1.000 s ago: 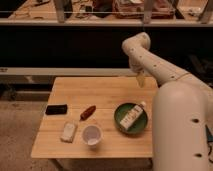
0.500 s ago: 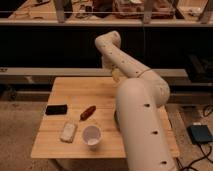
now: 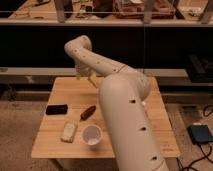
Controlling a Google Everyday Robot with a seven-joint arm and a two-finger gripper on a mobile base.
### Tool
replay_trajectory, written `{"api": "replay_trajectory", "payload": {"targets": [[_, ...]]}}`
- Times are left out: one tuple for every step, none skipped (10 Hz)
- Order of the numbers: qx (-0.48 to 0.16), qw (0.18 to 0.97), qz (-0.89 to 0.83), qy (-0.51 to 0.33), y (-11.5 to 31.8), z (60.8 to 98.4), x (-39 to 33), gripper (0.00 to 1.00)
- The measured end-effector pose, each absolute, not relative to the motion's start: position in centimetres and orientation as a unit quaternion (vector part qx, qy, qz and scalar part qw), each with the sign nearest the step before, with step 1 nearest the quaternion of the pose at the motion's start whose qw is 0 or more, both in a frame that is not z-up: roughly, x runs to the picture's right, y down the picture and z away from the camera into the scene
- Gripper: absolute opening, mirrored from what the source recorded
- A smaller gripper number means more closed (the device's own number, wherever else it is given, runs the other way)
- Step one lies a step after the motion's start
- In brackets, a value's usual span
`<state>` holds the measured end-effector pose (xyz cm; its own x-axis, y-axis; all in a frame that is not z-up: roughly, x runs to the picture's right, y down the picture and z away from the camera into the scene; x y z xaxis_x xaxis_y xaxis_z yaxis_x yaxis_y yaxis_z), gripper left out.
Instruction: Move the arm in a circular motion
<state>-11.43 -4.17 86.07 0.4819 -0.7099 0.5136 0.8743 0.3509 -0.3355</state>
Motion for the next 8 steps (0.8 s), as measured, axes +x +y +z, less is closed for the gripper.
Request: {"api": "replay_trajectory", "payload": {"targets": [[-0.283,0.794,-0.516,-0.154,-2.9,83.0,-12.6,0.8],[-0.27,0.785,-0.533,-0.165,-1.4,79.3,-13.0,0.8],[-0.263,0.783,-0.534,-0.181,0.1,76.7,-13.2,0.8],[-0.258,0.784,-0.527,-0.201,2.2,73.8,-12.8,0.8],[-0.259,0.789,-0.513,-0.218,4.3,71.4,-12.0,0.8],[-0.263,0.797,-0.492,-0.231,6.4,69.3,-10.3,0.8],[-0.267,0.807,-0.472,-0.233,8.0,67.6,-8.3,0.8],[-0.274,0.819,-0.451,-0.227,9.5,66.0,-5.6,0.8]]}}
